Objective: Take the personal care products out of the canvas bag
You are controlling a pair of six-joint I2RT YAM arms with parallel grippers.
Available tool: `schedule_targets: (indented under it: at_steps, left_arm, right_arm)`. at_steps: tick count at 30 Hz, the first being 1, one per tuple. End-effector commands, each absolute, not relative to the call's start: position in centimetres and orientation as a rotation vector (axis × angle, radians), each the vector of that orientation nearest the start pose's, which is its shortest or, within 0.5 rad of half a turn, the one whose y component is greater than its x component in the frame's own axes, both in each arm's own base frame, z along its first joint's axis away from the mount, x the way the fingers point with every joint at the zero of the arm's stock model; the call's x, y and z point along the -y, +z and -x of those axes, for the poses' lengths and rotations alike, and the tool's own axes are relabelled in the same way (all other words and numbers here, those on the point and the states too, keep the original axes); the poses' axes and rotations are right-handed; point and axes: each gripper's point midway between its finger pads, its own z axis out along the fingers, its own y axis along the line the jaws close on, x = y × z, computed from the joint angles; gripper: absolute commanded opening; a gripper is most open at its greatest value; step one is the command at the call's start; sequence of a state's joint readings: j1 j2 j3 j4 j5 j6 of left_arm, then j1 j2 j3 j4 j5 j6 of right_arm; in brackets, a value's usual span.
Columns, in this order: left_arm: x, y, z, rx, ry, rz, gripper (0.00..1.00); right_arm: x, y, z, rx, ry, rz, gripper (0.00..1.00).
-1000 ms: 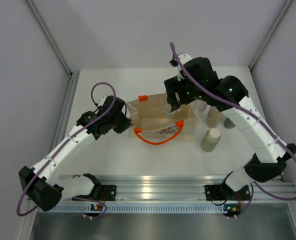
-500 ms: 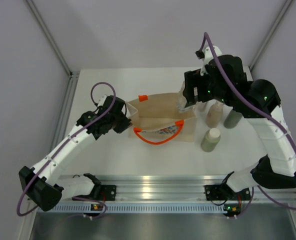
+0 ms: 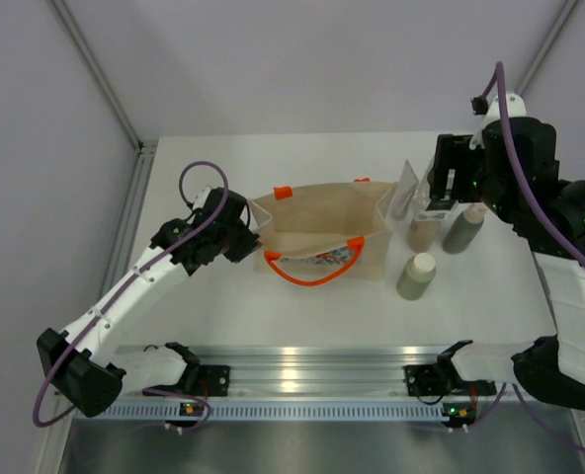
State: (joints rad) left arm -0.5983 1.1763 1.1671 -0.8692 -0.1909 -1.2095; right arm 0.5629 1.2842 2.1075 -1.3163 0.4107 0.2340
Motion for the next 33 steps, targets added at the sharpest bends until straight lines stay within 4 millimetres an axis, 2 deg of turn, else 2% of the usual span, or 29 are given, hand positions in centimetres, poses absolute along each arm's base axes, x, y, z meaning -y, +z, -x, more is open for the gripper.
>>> schedule_targets:
  at_steps: [1, 5, 6, 8, 9, 10, 11, 12, 13, 14, 15, 16, 18, 20, 21, 23, 26, 29, 30, 32, 33]
  left_arm:
    - [18.5, 24.5, -26.4, -2.282, -0.651, 0.825, 0.00]
    - [18.8, 24.8, -26.4, -2.284, -0.669, 0.818, 0.00]
    - [18.9, 24.8, -26.4, -2.291, -0.673, 0.814, 0.00]
    - [19.0, 24.9, -26.4, -2.293, -0.680, 0.814, 0.00]
    - [19.1, 25.0, -26.3, -2.296, -0.688, 0.811, 0.00]
    - [19.1, 25.1, -26.4, -2.293, -0.692, 0.810, 0.00]
    - [19.2, 25.1, -26.3, -2.295, -0.692, 0.810, 0.00]
    - [19.2, 25.2, -26.3, -2.295, -0.698, 0.805, 0.00]
    - [19.2, 25.2, -26.3, -2.297, -0.699, 0.804, 0.00]
    - [19.2, 25.3, -26.2, -2.296, -0.703, 0.801, 0.04]
    - [19.3, 25.3, -26.1, -2.297, -0.707, 0.798, 0.08]
    - [19.3, 25.4, -26.1, -2.295, -0.709, 0.795, 0.20]
    - [19.2, 25.6, -26.1, -2.289, -0.711, 0.787, 0.36]
    - [19.1, 25.8, -26.0, -2.284, -0.709, 0.781, 0.65]
    - [19.0, 26.1, -26.0, -2.275, -0.716, 0.780, 0.86]
    - [18.9, 26.5, -26.0, -2.264, -0.719, 0.770, 0.98]
    - [18.6, 28.2, -26.2, -2.229, -0.722, 0.712, 0.98]
    - [18.2, 30.4, -26.4, -2.178, -0.723, 0.651, 0.99]
    - [17.9, 32.0, -26.5, -2.137, -0.730, 0.639, 0.99]
    - [17.3, 33.2, -26.5, -2.113, -0.697, 0.583, 0.99]
    - [16.7, 33.8, -26.8, -2.092, -0.662, 0.576, 0.98]
  right_arm:
    - [-6.0, 45.2, -25.5, -1.926, 0.033, -0.024, 0.00]
    - [-3.7, 43.3, -26.3, -1.898, -0.028, -0.134, 0.00]
    - [-3.2, 42.2, -26.5, -1.892, -0.049, -0.160, 0.00]
    - [-1.5, 41.1, -26.6, -1.871, -0.101, -0.235, 0.00]
    - [-1.0, 39.4, -26.3, -1.886, -0.124, -0.257, 0.00]
    - [-0.3, 39.4, -26.6, -1.843, -0.130, -0.314, 0.00]
    - [0.3, 38.7, -26.6, -1.839, -0.147, -0.350, 0.00]
    - [0.8, 37.1, -26.3, -1.849, -0.163, -0.376, 0.00]
    - [1.3, 36.7, -26.5, -1.835, -0.167, -0.404, 0.00]
    - [1.5, 36.3, -26.4, -1.830, -0.160, -0.416, 0.00]
    - [1.5, 34.9, -26.5, -1.854, -0.168, -0.417, 0.00]
    - [1.6, 34.8, -26.5, -1.842, -0.150, -0.430, 0.00]
    - [1.5, 33.8, -26.7, -1.858, -0.147, -0.430, 0.00]
    - [1.8, 33.5, -27.0, -1.855, -0.152, -0.444, 0.00]
    - [1.9, 32.6, -27.1, -1.869, -0.163, -0.443, 0.00]
    - [2.2, 31.9, -27.3, -1.862, -0.165, -0.451, 0.00]
    - [2.6, 29.3, -28.0, -1.868, -0.178, -0.465, 0.00]
    - [3.1, 28.9, -28.9, -1.815, -0.182, -0.475, 0.00]
    - [3.2, 28.5, -29.2, -1.803, -0.182, -0.478, 0.00]
    - [3.8, 28.1, -29.4, -1.784, -0.193, -0.491, 0.00]
    - [3.8, 26.9, -29.4, -1.800, -0.194, -0.481, 0.00]
